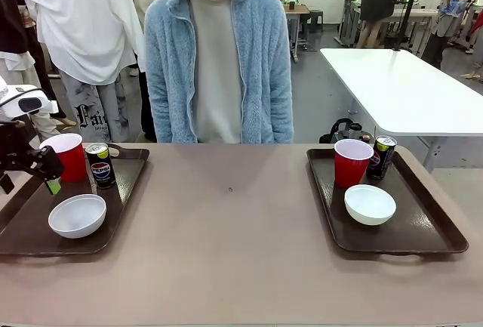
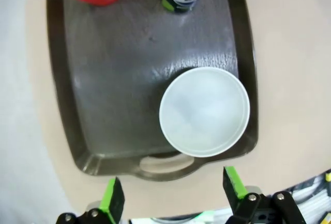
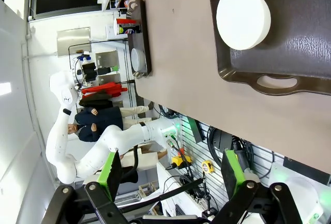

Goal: Prepare tableware on both trays.
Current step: Pick up a Picnic Bowl from the table and place it on a Handle tray.

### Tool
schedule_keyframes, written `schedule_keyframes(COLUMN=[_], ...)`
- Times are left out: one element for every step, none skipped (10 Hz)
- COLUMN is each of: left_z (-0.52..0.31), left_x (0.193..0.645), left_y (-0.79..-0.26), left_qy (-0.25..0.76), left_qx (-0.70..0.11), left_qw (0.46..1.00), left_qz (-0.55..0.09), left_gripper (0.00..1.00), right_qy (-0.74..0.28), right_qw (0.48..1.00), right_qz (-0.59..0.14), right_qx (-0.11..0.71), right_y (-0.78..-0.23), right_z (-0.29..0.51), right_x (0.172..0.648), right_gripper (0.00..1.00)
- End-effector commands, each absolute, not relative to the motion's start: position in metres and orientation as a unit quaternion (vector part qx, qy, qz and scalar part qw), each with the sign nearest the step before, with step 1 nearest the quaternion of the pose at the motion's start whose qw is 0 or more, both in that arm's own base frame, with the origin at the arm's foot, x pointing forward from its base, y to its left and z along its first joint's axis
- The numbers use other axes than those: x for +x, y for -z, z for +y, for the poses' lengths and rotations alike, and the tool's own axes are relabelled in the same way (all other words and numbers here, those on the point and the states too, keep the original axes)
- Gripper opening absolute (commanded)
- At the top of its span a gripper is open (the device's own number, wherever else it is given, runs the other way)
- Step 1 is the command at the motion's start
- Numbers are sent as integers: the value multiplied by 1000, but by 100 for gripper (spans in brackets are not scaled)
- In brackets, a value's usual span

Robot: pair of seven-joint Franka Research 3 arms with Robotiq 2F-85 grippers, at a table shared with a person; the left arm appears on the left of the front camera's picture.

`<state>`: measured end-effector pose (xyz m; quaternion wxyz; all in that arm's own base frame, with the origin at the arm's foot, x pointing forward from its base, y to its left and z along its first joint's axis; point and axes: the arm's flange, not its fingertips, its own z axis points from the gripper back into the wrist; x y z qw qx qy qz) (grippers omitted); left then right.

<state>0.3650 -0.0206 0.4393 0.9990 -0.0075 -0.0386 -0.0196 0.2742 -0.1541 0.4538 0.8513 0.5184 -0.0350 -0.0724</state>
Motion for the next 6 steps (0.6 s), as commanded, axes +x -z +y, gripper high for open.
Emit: schedule_keyframes(left_z=[-22,-21,0,24,40,55], left_x=[368,365,375,379,379,381], left_y=[-438,-439,-471,-485,-490,-487], left_qy=[18,20,56,63,75,102], left_qx=[-11,-8,-168,-252,-298,-362], left_qw=[999,999,983,964,950,926], left_qz=[-44,-39,-41,-53,-48,-20], left_gripper=[100,100,100,100,100,100], right_qy=[69,69,69,69,69,69], right_qw=[845,845,845,845,845,845], right_qz=[-41,-41,-41,-41,-41,-41], right_qx=[529,529,529,529,529,529], right_y=[-455,-455,-455,-455,-455,-455], right_z=[-153,-153,-153,-153,-153,-153], right_x=[274,274,274,274,274,274], right_gripper=[100,100,100,100,100,100])
